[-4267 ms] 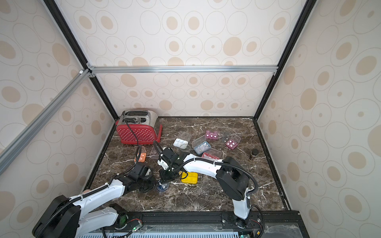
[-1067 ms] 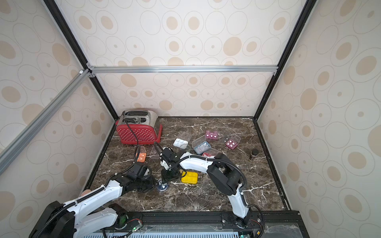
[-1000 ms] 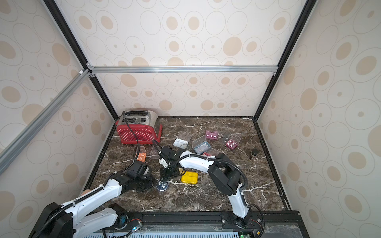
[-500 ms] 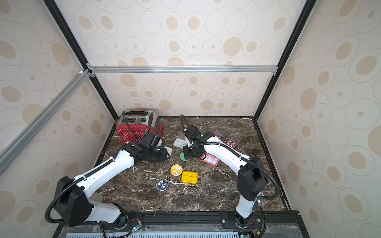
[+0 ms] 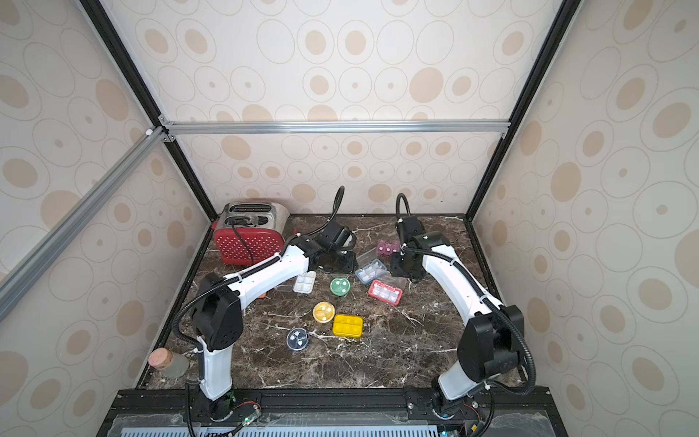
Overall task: Close pillboxes
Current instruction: Move the pillbox to the center of the board.
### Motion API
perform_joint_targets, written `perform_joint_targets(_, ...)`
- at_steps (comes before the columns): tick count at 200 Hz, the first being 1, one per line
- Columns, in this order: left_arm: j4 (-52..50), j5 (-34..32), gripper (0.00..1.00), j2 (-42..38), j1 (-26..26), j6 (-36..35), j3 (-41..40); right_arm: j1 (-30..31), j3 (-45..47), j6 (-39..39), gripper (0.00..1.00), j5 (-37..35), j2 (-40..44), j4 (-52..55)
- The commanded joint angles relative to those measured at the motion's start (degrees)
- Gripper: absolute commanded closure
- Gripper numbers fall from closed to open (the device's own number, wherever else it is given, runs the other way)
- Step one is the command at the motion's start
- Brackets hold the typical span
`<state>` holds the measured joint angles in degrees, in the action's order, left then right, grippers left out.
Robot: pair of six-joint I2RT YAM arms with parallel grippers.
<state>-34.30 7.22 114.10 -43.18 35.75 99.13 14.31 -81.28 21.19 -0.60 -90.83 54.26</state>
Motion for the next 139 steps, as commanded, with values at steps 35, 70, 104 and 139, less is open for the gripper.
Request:
perform_joint_targets(35,2.54,-4.06,0.59,7.62,-4.36,2.49,5.31,-5.82,-2.91,-3.89,0.54,7.15,-3.04,0.15)
perform_joint_targets(70,3.69,-5.29,0.55,10.77,-4.81,3.57,6.45,-5.87,-0.99,-2.12,0.54,11.32,-1.02,-1.87)
perform_joint_targets(104,3.89,-4.24,0.57,13.38,-4.85,4.24,8.0,-5.87,1.01,-0.98,0.54,15.28,0.9,-4.48)
perform_joint_targets(139,3.32,-4.07,0.6,15.71,-4.94,4.48,9.35,-5.86,1.17,-1.16,0.54,16.1,1.49,-4.59)
